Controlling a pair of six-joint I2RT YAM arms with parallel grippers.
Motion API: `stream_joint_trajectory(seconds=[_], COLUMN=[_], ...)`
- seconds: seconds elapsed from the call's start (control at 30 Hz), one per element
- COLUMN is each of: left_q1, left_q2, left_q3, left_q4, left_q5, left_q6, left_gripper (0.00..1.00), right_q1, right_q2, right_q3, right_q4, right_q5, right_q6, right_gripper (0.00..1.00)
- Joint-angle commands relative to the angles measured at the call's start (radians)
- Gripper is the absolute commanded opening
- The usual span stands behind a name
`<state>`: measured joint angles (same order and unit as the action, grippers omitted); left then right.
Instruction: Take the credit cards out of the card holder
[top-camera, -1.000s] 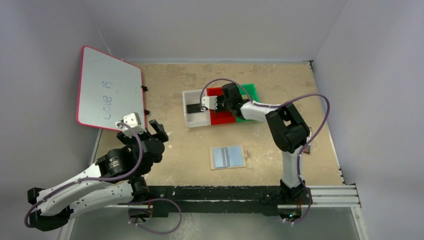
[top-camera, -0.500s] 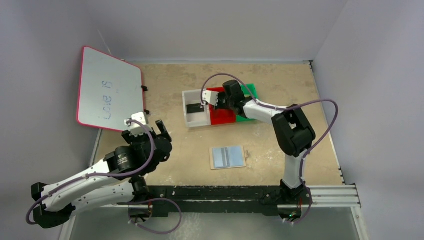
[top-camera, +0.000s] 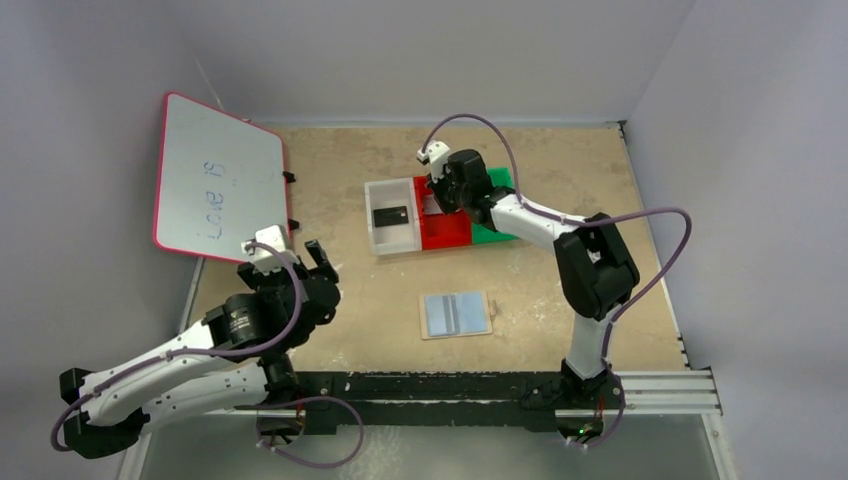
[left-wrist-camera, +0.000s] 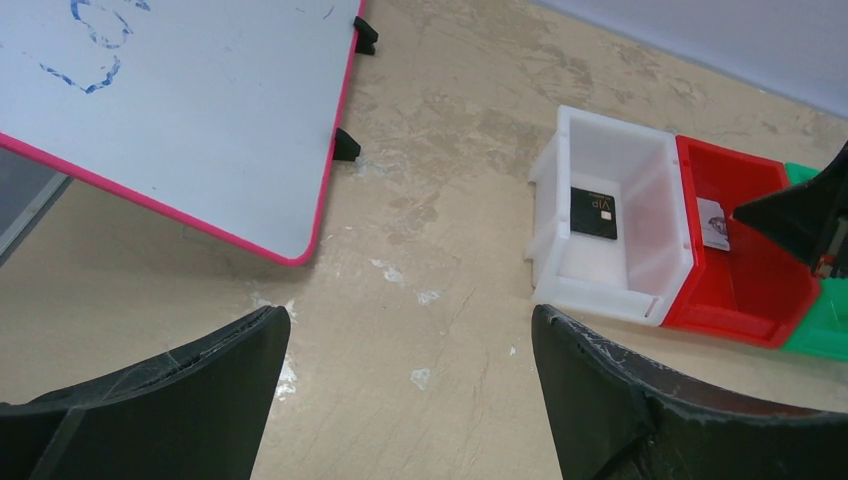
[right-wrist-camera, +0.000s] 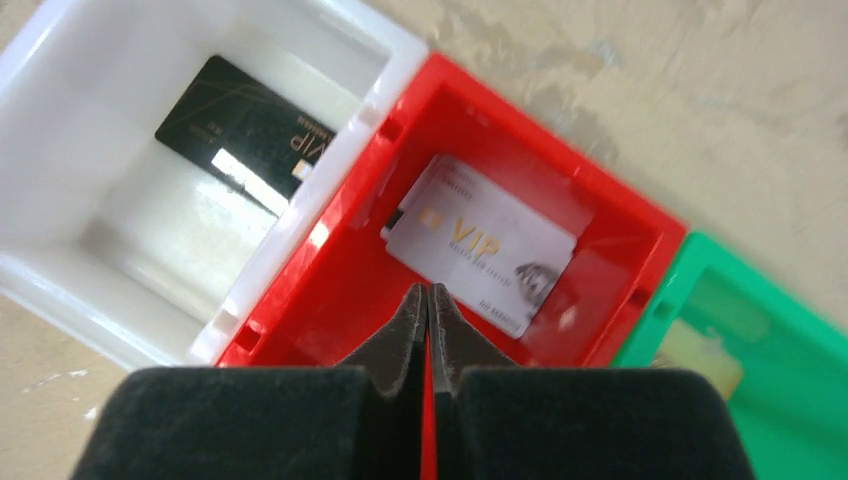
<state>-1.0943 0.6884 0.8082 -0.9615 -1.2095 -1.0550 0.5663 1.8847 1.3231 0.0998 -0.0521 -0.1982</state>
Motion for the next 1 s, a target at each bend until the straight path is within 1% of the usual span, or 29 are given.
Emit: stream_joint_trajectory(seconds=[0.0,0.13,0.2,0.33,0.57,0.77,0.97], left_q1=[-0.001,-0.001,-0.001,-0.001,0.0,-0.001,-0.001], left_q2=[-0.019,-0.041,-0.049,-0.051,-0.025,-0.02,-0.021], left_q3=[0.044,0.042,0.041,0.039,0.045,0.046,0.042], left_q4=[-0.027,-0.037,-0.033,-0.029,-0.035,-0.035,-0.033], left_q5=[-0.064,-0.091,-0.094,-0.089,-0.088,-0.086,-0.088], left_q6=[-0.038,-0.058,-0.059,-0.058,-0.055,-0.053,-0.055], left_gripper=[0.91,0.91,0.91,0.92,0.91,0.91,0.92], right_q1=[0.001,0.009,0.018,0.022,0.043,0.049,0.048], right_q2=[-0.04,0.012,0.038,0.07,0.152,0.222,0.238], right_q3=[-0.069,-0.027,-0.01,0.004,0.09,0.16,0.18], right_q4=[0.032,-0.059,-0.091,-0.106,-0.148,-0.172,-0.165], right_q5=[0.03,0.019,0.067,0.118,0.161,0.24,0.292], right_q6=[0.249,0.27,0.286,0.313,0.299,0.301,0.334], right_gripper=[0.0,0.0,0.0,0.0,0.0,0.0,0.0])
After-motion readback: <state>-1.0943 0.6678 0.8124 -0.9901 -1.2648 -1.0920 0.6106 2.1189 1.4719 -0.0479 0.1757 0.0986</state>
